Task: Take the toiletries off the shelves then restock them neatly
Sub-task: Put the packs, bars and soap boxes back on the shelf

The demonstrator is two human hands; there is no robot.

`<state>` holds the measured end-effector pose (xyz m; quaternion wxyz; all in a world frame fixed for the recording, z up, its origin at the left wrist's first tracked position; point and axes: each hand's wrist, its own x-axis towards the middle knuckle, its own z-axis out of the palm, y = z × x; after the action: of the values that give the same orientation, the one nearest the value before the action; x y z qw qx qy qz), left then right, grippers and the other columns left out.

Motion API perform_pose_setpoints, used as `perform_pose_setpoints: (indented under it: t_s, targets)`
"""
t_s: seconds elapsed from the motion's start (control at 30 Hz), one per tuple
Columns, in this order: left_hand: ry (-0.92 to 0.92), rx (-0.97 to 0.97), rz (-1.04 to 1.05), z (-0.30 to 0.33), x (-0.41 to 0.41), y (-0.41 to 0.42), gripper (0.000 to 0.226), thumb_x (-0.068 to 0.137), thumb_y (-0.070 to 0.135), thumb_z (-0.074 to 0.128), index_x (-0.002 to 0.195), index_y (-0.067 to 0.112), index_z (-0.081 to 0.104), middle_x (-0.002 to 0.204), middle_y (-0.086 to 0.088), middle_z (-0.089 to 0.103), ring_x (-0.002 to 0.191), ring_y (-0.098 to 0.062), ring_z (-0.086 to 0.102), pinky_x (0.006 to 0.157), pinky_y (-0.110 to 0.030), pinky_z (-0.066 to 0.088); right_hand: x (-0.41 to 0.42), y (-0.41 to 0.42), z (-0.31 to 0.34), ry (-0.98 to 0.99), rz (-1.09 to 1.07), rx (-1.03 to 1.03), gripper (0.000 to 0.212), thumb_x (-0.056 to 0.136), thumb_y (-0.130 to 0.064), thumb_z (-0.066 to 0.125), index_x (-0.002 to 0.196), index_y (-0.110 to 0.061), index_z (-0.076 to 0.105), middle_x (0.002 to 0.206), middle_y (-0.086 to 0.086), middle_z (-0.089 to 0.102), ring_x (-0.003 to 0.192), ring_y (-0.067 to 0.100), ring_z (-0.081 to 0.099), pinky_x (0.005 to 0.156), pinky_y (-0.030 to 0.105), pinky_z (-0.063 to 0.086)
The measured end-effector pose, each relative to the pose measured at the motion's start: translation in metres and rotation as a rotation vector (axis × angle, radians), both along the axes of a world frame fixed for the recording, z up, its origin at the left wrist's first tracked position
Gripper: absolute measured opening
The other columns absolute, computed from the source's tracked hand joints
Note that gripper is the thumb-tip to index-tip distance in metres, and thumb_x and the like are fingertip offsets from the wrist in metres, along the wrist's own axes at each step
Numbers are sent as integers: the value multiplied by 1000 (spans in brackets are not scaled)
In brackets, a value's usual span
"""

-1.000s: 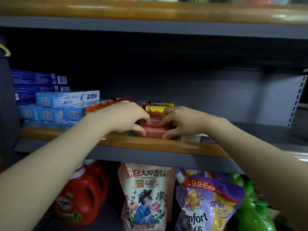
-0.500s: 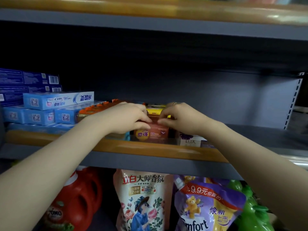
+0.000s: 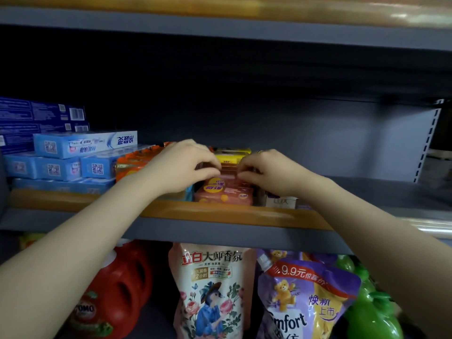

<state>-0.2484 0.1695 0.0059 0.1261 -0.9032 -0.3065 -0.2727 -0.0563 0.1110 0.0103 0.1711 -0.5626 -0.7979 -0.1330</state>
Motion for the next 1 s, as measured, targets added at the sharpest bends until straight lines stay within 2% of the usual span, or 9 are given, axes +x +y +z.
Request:
perform_pose_setpoints:
  t_s: [0.17,0.23,0.3,0.4,0.57,0.67,0.73,0.87,1.0]
  targets:
    - [225,-179,43,6,-3,-7,34,81,49,58,112,35,63,100,15,50,103,-5,38,93,-29,40,10,-10,10,65,-91,-258,41,80,-56,57,96,-21,72,90,-12,66,78,6,58,70,24,46]
    - [244,-178,70,8,0,-8,41,79,52,59,117,35,59,104,14,51,108,-6,38,96,-31,40,5,-11,11,51,-94,-345,43,78,-57,58,101,-22,72,97,-8,68,85,8,59,77,26,47]
    - [228,-185,63,7,1,-9,47,77,53,62,119,35,55,102,17,55,109,-7,39,95,-32,40,0,-12,11,46,-77,-343,43,79,-52,62,106,-20,68,97,-9,65,85,7,57,74,23,46]
    - [124,-165,17,2,-3,-7,47,77,49,64,120,32,54,106,15,54,108,-7,42,93,-29,41,-5,-13,7,0,-114,-176,46,75,-48,70,108,-18,60,91,-8,59,81,9,53,69,22,44]
    - [48,-8,-20,-1,-4,-5,25,92,32,52,114,25,62,112,7,56,110,-12,45,93,-29,38,-9,-11,0,-61,-221,15,44,72,-56,69,97,-22,53,93,-5,53,86,15,48,70,31,45]
    - [-139,67,-104,-4,-2,-20,24,95,26,48,111,20,65,108,5,59,103,-8,46,88,-25,36,-1,-16,0,43,-164,-3,44,74,-48,71,104,-19,57,100,-2,58,89,14,51,75,30,46]
    - [-207,159,-213,-11,1,-37,24,93,27,48,101,17,68,98,4,62,94,-10,50,82,-30,44,8,-25,-5,125,-119,121,41,74,-46,72,101,-17,60,95,-2,60,86,14,53,71,27,45]
    - [-195,295,-354,-37,19,-71,24,88,20,47,91,10,69,86,-2,65,82,-21,57,71,-36,50,30,-65,-24,181,-36,417,23,82,-35,65,89,-12,63,76,-6,53,69,9,46,61,21,33]
    - [-95,247,-479,-76,60,-109,24,86,20,48,92,11,69,82,-2,65,74,-24,59,65,-32,49,58,-127,-55,175,10,393,24,81,-33,53,82,-12,64,70,-9,51,67,1,39,62,11,29]
